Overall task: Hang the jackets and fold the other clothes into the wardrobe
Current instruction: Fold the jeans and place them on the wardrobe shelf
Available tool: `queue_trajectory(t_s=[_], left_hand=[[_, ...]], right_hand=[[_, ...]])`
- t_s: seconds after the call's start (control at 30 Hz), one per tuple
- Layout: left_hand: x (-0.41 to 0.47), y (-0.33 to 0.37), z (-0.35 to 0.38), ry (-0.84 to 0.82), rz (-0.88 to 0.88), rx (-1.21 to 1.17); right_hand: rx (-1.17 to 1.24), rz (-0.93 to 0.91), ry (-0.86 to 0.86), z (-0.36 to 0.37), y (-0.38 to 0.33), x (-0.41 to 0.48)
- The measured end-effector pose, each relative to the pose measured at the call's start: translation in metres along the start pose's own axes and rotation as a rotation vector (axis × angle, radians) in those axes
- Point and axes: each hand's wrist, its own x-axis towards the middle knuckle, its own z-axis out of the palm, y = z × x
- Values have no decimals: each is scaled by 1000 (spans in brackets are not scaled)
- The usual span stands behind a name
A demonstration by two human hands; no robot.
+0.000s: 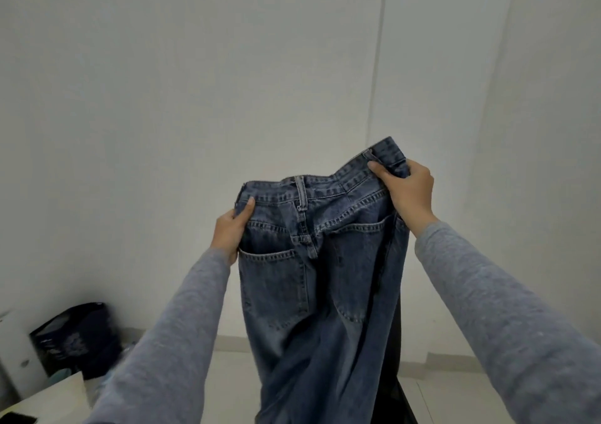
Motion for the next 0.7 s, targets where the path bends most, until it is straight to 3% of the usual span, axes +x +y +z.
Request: queue_trajectory(t_s=[0.1, 0.23, 0.33, 0.4, 0.57, 0.7], left_hand=[[4, 35, 3, -38, 91, -20], [-1, 74, 4, -183, 149, -51], [0, 95, 3, -247, 109, 4], [9, 100, 6, -174, 97, 70], [20, 102, 46, 240, 257, 568], [11, 105, 78, 352, 274, 504]], right_hand=[[112, 102, 76, -12, -3, 7], [426, 155, 24, -30, -19, 12], [499, 182, -43, -41, -27, 20], [406, 220, -35, -41, -26, 28], [-321, 253, 51, -27, -9, 35], [-469, 205, 40, -18, -16, 35]])
